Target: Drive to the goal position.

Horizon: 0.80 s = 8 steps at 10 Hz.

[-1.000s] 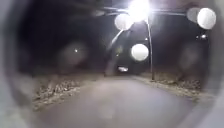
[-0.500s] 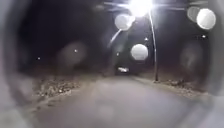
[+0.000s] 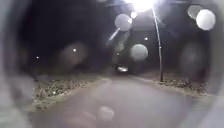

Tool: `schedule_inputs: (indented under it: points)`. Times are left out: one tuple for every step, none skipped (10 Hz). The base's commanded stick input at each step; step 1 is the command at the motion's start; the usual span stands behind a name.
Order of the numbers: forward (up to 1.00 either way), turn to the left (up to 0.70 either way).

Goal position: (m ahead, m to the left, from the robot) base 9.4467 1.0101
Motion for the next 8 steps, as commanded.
schedule_inputs:
  points:
    - [1.00,0.00]
    - [1.00,0.00]
    - [1.00,0.00]
    - [1.00,0.00]
    - [1.00,0.00]
    - [1.00,0.00]
    - [1.00,0.00]
    - [1.00,0.00]
